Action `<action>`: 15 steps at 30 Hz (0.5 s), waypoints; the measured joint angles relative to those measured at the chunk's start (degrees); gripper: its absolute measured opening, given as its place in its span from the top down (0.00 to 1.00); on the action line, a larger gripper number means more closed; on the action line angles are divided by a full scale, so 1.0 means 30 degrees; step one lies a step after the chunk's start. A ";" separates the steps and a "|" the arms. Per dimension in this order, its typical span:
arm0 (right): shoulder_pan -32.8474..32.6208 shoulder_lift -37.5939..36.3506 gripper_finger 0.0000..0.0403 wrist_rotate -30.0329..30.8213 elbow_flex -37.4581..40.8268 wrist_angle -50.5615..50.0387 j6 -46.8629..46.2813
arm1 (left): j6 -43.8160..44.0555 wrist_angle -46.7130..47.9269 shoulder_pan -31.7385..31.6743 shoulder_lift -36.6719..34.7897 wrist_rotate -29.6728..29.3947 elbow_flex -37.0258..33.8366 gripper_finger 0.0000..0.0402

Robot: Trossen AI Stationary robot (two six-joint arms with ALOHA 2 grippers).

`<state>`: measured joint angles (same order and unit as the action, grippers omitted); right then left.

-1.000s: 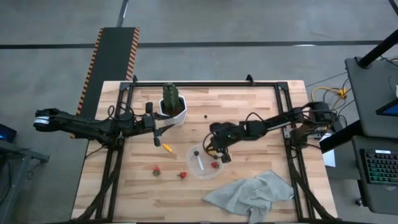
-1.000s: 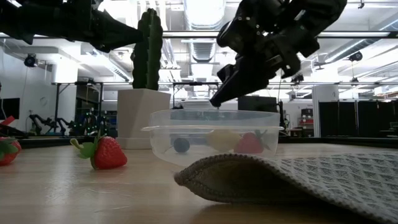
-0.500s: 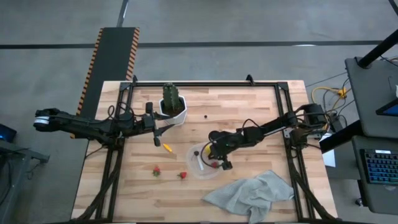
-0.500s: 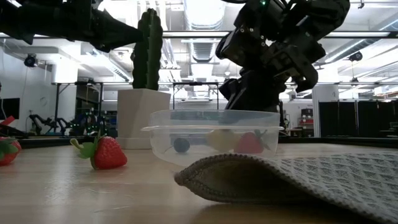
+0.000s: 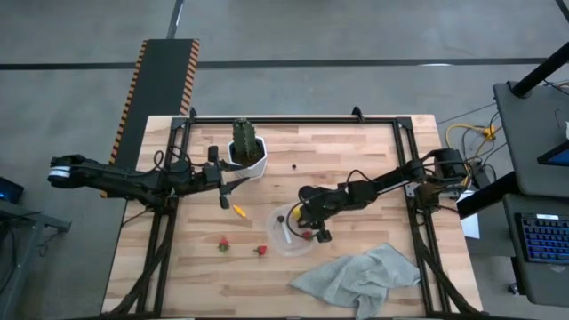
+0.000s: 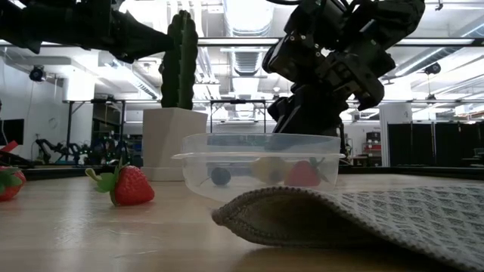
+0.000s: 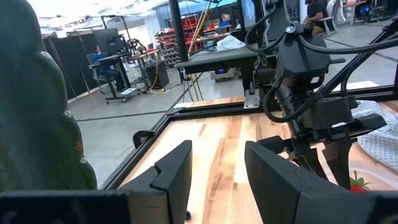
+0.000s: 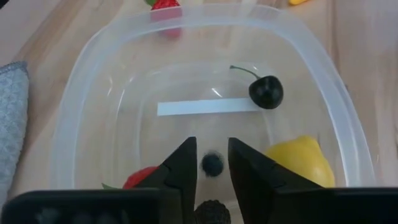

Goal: Pick and placing Produce into tupperware
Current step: Put the bottom blueberry into the transparent container, then put the blueberry into the transparent container

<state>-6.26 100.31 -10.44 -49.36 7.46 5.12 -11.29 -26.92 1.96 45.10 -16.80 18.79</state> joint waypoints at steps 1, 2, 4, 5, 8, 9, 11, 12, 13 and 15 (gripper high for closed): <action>0.0000 0.0000 0.78 0.0000 0.0000 0.0000 -0.0070 | 0.0000 0.0000 0.0000 0.0000 0.0000 0.0000 0.66; 0.0000 0.0000 0.78 0.0000 0.0000 0.0000 -0.0077 | 0.0000 0.0000 0.0000 0.0000 0.0000 0.0000 0.66; 0.0000 0.0000 0.77 0.0000 0.0000 0.0000 -0.0062 | -0.0006 0.0000 0.0000 0.0000 0.0000 0.0000 0.66; 0.0000 0.0000 0.76 0.0003 0.0000 0.0012 -0.0062 | -0.0001 0.0000 0.0000 0.0000 0.0000 0.0000 0.66; 0.0087 -0.0011 0.76 0.0252 0.0000 0.0194 0.0195 | -0.0003 0.0000 0.0000 0.0000 0.0004 0.0000 0.66; 0.0112 -0.0039 0.76 0.0548 -0.0031 0.0187 0.0403 | -0.0002 0.0000 0.0000 0.0000 0.0002 0.0000 0.66; 0.0275 -0.0098 0.76 0.1198 -0.0332 0.0130 0.0983 | -0.0007 0.0000 0.0000 0.0000 0.0006 0.0000 0.66; 0.0395 -0.0121 0.77 0.1438 -0.0546 0.0155 0.1347 | -0.0007 0.0000 0.0000 0.0000 0.0007 0.0000 0.66; 0.0579 -0.0151 0.77 0.1545 -0.0787 0.0166 0.1760 | -0.0007 -0.0007 0.0000 -0.0003 0.0000 0.0000 0.66; 0.1090 -0.0168 0.77 0.1571 -0.1326 0.0201 0.2507 | -0.0017 -0.0010 0.0000 -0.0007 0.0005 0.0000 0.66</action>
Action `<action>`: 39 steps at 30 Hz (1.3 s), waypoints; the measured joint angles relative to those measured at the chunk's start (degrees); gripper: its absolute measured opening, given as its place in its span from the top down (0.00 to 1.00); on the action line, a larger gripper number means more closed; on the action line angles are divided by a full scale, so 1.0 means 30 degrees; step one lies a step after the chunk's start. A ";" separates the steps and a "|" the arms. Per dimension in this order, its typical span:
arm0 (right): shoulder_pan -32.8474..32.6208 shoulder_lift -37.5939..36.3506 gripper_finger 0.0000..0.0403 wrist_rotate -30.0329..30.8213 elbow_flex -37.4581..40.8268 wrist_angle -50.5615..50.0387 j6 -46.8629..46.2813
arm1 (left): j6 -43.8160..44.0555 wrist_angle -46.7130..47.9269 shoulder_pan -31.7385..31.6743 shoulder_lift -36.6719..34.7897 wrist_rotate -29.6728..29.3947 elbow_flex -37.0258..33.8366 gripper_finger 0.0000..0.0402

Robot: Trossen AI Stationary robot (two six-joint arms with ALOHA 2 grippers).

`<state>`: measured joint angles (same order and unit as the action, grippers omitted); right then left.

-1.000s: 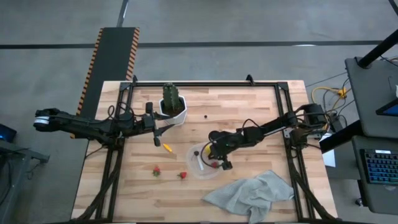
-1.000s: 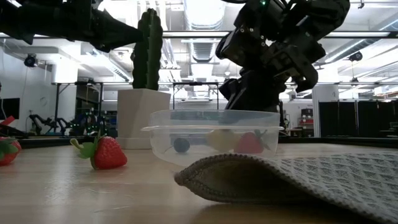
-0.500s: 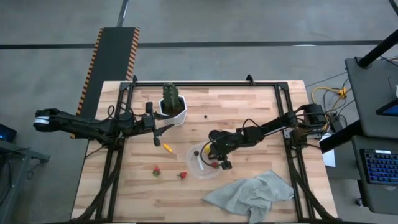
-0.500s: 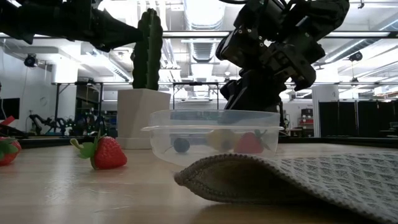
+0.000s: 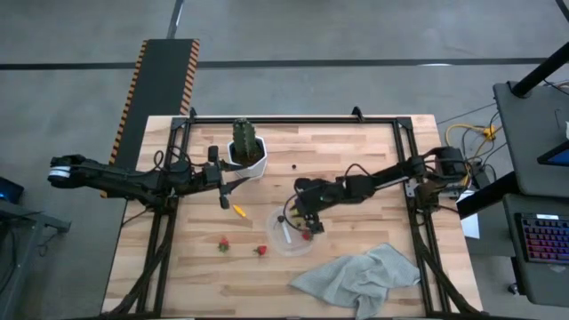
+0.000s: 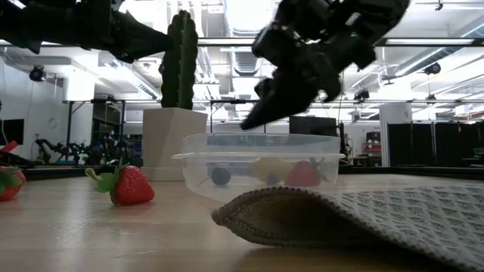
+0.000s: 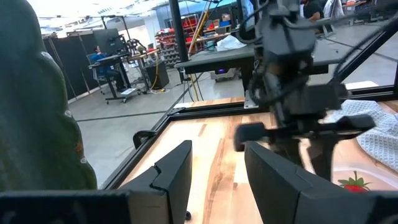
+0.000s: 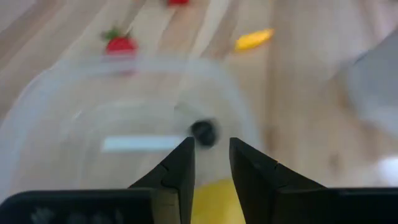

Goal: Pick and placing Produce into tupperware
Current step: Put the blueberry into the transparent container

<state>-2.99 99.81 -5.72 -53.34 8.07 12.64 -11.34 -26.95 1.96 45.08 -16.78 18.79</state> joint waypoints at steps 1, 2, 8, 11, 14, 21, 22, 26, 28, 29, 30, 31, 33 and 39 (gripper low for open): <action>0.0342 -0.0007 0.77 0.0040 -0.0227 -0.0002 0.0241 | -0.0007 -0.0005 0.0000 0.0000 -0.0002 0.0000 0.66; 0.0759 -0.0007 0.77 0.0130 -0.0420 -0.0018 0.0416 | -0.0009 -0.0009 0.0000 0.0000 0.0000 0.0000 0.66; 0.4088 -0.0007 0.72 0.0128 -0.0966 -0.0024 0.0771 | -0.0012 -0.0012 0.0000 0.0000 0.0003 0.0000 0.66; 0.5771 -0.0007 0.66 -0.1279 -0.0922 -0.0051 0.0941 | -0.0009 -0.0012 0.0000 0.0000 0.0003 0.0000 0.66; 0.7019 -0.0007 0.59 -0.2775 -0.0816 -0.0050 0.0712 | -0.0012 -0.0012 0.0000 0.0000 0.0003 0.0000 0.66; 0.7624 0.1156 0.47 -0.3312 -0.0510 -0.0077 0.0920 | -0.0012 0.0000 0.0000 0.0000 0.0003 0.0000 0.66; 0.7612 0.1445 0.46 -0.3319 -0.0496 -0.0073 0.0969 | -0.0005 -0.0012 0.0000 0.0000 0.0003 0.0000 0.66; 0.7674 0.2266 0.44 -0.3168 -0.0500 0.0114 0.1111 | 0.0367 0.0048 0.0007 0.0000 0.0010 0.0000 0.66; 0.7809 0.2390 0.44 -0.2925 -0.0498 0.0138 0.1322 | 0.0907 0.0187 0.0007 0.0000 0.0017 0.0000 0.66; 0.7856 0.2390 0.44 -0.2643 -0.0502 0.0176 0.1441 | 0.1114 0.0176 0.0007 0.0035 0.0020 0.0000 0.66; 0.7898 0.2390 0.44 -0.2234 -0.0500 0.0282 0.1463 | 0.1151 0.0156 0.0007 0.0077 0.0025 0.0000 0.66; 0.7958 0.2390 0.44 -0.1987 -0.0502 0.0354 0.1471 | 0.1147 0.0189 0.0007 0.0080 0.0021 0.0000 0.66; 0.8107 0.2390 0.44 -0.1910 -0.0502 0.0375 0.1402 | 0.1147 0.0174 0.0007 0.0080 0.0024 0.0000 0.66; 0.8258 0.2679 0.44 -0.2068 -0.0502 -0.0045 0.1070 | 0.1001 0.0148 0.0007 0.0044 0.0017 0.0000 0.66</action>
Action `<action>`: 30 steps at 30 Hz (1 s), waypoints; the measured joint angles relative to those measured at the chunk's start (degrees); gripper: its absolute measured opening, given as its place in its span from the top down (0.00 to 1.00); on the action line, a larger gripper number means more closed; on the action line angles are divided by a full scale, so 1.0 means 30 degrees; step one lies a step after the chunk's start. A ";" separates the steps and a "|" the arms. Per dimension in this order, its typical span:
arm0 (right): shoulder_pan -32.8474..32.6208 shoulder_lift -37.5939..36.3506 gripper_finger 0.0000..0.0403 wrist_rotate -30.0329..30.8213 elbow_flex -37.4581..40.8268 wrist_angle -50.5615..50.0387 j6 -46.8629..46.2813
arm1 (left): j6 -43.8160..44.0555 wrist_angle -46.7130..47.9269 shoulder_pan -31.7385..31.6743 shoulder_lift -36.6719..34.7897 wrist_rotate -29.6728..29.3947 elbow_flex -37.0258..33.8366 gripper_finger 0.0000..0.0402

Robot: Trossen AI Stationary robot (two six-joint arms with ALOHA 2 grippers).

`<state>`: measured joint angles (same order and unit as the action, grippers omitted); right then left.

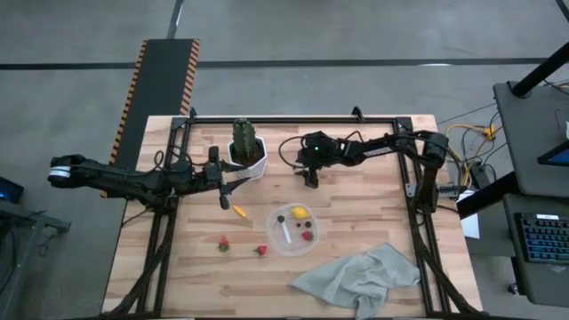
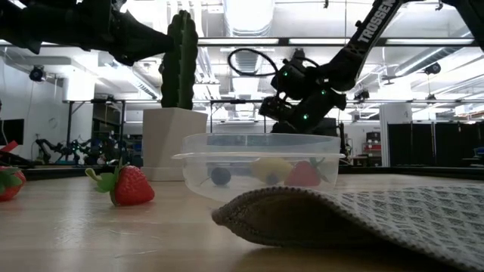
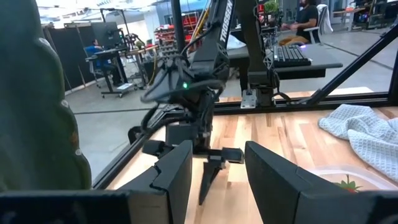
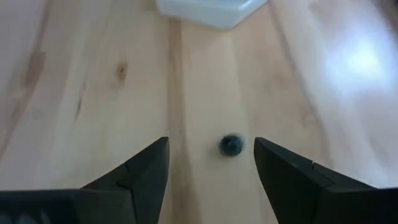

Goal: Pick and placing Produce into tupperware
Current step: Put the blueberry into the transparent container

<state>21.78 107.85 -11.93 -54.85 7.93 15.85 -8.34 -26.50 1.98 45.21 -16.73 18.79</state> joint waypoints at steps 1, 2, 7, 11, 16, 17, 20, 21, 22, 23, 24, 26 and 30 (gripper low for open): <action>0.0000 0.0120 0.44 -0.0027 0.0000 -0.0049 0.0028 | -0.0015 0.0004 0.0000 0.0000 0.0000 0.0000 0.66; 0.0000 0.0270 0.44 -0.0033 -0.0015 -0.0017 0.0039 | -0.0128 0.0007 0.0000 0.0000 0.0000 0.0000 0.66; 0.0000 0.1297 0.44 0.0002 -0.0716 -0.0011 -0.0087 | -0.0916 0.0000 0.0000 0.0000 -0.0007 0.0000 0.66; 0.0006 0.2132 0.44 0.0283 -0.1566 -0.0298 -0.0132 | -0.0925 -0.0009 0.0000 -0.0007 -0.0007 0.0000 0.66; 0.0021 0.2573 0.44 0.0301 -0.2341 -0.0931 -0.0066 | -0.0921 -0.0012 0.0000 -0.0007 -0.0007 0.0000 0.66; 0.0049 0.2568 0.44 0.0340 -0.2388 -0.0996 -0.0017 | -0.0911 -0.0011 0.0000 -0.0007 -0.0007 0.0000 0.66; 0.0196 0.2438 0.44 0.0384 -0.2457 -0.1182 0.0023 | -0.0897 -0.0007 0.0000 -0.0007 -0.0006 0.0000 0.66; 0.0256 0.2397 0.44 0.0443 -0.2470 -0.1232 0.0046 | -0.0896 -0.0007 0.0000 -0.0007 -0.0007 0.0000 0.66; 0.0298 0.2329 0.44 0.0516 -0.2463 -0.1334 0.0102 | -0.0896 -0.0007 0.0000 -0.0007 -0.0007 0.0000 0.66; 0.0381 0.2271 0.44 0.0564 -0.2454 -0.1505 0.0205 | -0.0889 -0.0007 0.0000 -0.0007 -0.0007 0.0000 0.66; 0.0445 0.2230 0.44 0.0562 -0.2440 -0.1668 0.0230 | -0.0889 -0.0002 0.0000 -0.0007 -0.0007 0.0000 0.66; 0.0559 0.2217 0.44 0.0498 -0.2426 -0.1873 0.0223 | -0.0877 -0.0007 0.0000 -0.0007 -0.0007 0.0000 0.66; 0.0619 0.2202 0.44 0.0464 -0.2375 -0.1870 0.0222 | -0.0860 0.0000 0.0000 -0.0007 -0.0004 0.0000 0.66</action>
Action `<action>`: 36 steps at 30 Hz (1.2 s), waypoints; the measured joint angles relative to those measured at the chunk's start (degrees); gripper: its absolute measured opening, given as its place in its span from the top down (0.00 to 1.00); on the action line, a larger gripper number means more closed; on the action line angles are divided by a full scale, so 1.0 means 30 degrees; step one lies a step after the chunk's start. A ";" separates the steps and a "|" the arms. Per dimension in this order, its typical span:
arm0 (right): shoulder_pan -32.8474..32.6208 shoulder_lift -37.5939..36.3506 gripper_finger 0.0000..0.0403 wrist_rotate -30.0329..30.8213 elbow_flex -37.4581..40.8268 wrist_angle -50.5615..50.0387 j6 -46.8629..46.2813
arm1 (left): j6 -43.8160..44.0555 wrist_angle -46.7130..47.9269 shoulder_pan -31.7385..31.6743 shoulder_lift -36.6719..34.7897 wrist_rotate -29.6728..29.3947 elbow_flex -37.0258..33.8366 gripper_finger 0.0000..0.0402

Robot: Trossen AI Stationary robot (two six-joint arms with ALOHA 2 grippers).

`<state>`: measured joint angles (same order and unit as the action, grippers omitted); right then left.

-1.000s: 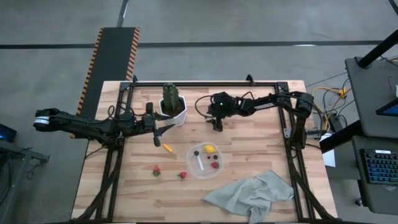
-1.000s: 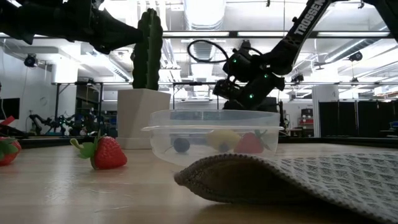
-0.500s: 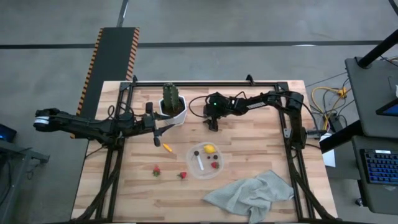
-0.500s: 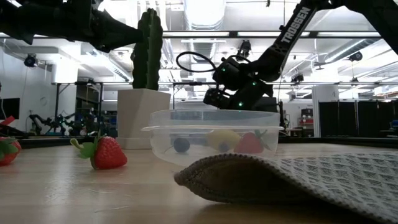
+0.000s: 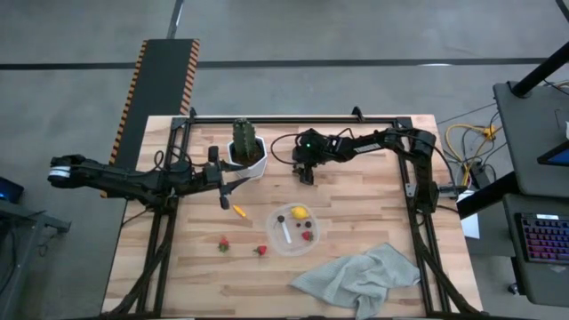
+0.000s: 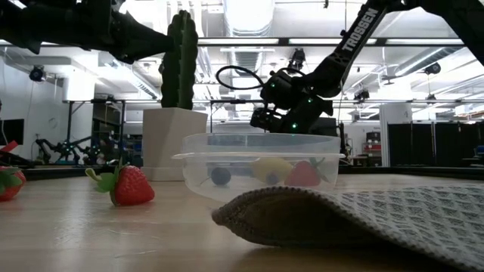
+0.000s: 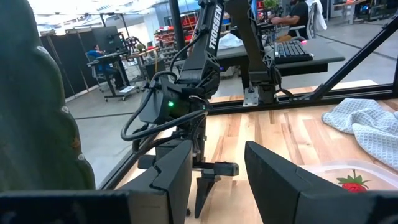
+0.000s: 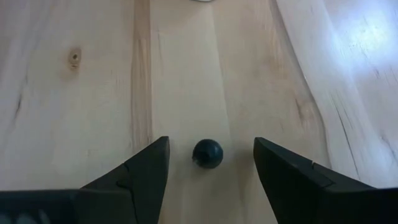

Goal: Pick and placing Produce into tupperware
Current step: Put the blueberry into the transparent container

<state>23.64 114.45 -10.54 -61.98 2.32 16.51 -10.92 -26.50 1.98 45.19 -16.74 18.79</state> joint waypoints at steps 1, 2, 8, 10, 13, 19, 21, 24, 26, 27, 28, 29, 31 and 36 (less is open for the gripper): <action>0.0000 0.0000 0.44 0.0001 0.0000 -0.0005 0.0000 | 0.0000 0.0000 0.0000 0.0000 -0.0004 0.0000 0.66; 0.0000 0.0000 0.44 0.0003 -0.0007 -0.0014 0.0000 | 0.0000 0.0000 0.0000 0.0000 -0.0004 0.0000 0.66; 0.0000 -0.0007 0.44 -0.0046 0.0006 -0.0070 -0.0006 | 0.0000 0.0000 0.0000 0.0000 -0.0004 0.0000 0.66; 0.0000 -0.0015 0.44 -0.0040 0.0014 -0.0095 -0.0158 | 0.0000 0.0000 0.0000 0.0000 -0.0004 0.0000 0.66; 0.0000 -0.0015 0.44 -0.0039 0.0022 -0.0154 -0.0496 | 0.0000 0.0000 -0.0001 0.0000 -0.0001 0.0000 0.66; 0.0000 -0.0020 0.47 -0.0024 0.0022 -0.0178 -0.0510 | 0.0000 0.0000 0.0000 0.0000 -0.0004 0.0000 0.66; -0.0004 -0.0022 0.49 -0.0032 0.0029 -0.0198 -0.0510 | 0.0000 0.0000 0.0000 0.0000 0.0003 0.0000 0.66; -0.0015 -0.0029 0.54 -0.0039 0.0036 -0.0223 -0.0510 | 0.0000 0.0000 0.0000 0.0000 0.0000 0.0000 0.66; -0.0015 -0.0029 0.58 -0.0039 0.0036 -0.0223 -0.0510 | 0.0000 0.0000 0.0000 0.0000 -0.0003 0.0000 0.66; -0.0015 -0.0029 0.60 -0.0039 0.0036 -0.0223 -0.0510 | 0.0000 0.0000 0.0000 0.0000 0.0002 0.0000 0.66; -0.0015 -0.0029 0.62 -0.0039 0.0036 -0.0223 -0.0508 | 0.0000 0.0000 0.0000 0.0000 0.0000 0.0000 0.66; -0.0015 -0.0029 0.64 -0.0039 0.0036 -0.0223 -0.0503 | 0.0000 0.0000 0.0000 0.0000 -0.0004 0.0000 0.66; -0.0007 -0.0029 0.68 -0.0078 0.0036 -0.0223 -0.0503 | 0.0000 0.0006 0.0000 0.0000 -0.0004 0.0000 0.66; -0.0007 -0.0029 0.78 -0.0104 0.0044 -0.0216 -0.0561 | 0.0000 0.0000 0.0000 0.0000 -0.0004 0.0000 0.66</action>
<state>23.62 114.37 -10.85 -61.84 1.67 14.83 -10.92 -26.50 1.98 45.19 -16.75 18.79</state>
